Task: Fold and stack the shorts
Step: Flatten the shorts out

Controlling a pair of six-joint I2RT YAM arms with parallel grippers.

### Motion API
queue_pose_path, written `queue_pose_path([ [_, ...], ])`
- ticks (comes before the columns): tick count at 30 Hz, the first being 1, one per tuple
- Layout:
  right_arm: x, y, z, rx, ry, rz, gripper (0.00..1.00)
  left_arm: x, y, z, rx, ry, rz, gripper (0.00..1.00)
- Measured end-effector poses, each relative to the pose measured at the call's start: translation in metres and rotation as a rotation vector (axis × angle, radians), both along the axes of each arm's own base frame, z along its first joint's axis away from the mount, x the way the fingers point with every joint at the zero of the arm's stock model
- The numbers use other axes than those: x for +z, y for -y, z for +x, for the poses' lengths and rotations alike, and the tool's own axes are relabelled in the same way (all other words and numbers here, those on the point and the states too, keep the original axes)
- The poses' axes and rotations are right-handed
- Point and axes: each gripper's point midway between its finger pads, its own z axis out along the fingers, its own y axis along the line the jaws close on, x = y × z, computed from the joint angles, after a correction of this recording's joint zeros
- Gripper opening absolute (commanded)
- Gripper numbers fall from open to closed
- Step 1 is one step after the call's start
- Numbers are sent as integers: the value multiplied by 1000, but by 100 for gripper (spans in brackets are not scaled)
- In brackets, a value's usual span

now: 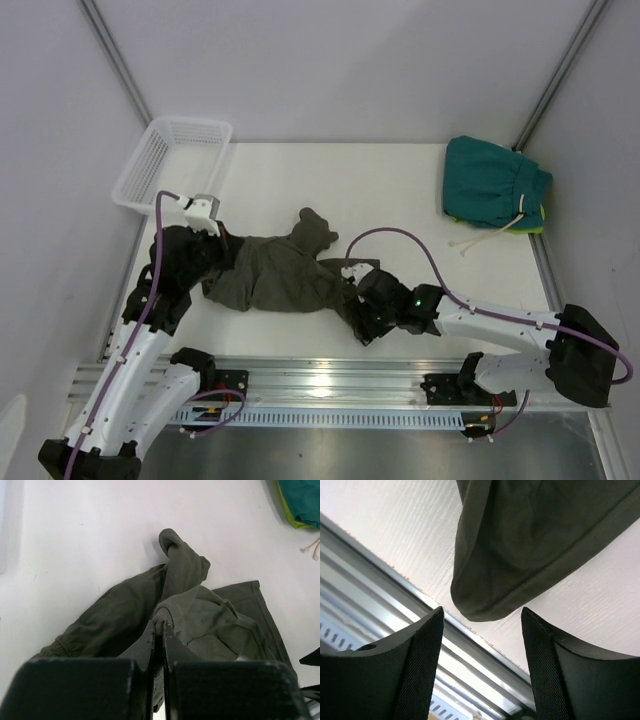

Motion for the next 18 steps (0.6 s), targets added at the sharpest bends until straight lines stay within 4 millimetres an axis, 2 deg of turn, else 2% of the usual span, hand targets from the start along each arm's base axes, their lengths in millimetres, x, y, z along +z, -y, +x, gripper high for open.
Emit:
queue_pose_path([
  [6, -9, -7, -6, 37, 87, -66, 64, 2, 0, 2, -5, 13, 2, 0],
  [14, -36, -8, 1, 31, 116, -176, 44, 6, 1, 3, -10, 17, 6, 0],
  [17, -45, -7, 2, 34, 123, -209, 25, 6, 1, 3, -11, 17, 6, 0],
  [18, -46, -7, 1, 33, 125, -217, 10, 6, 1, 3, -11, 17, 6, 0],
])
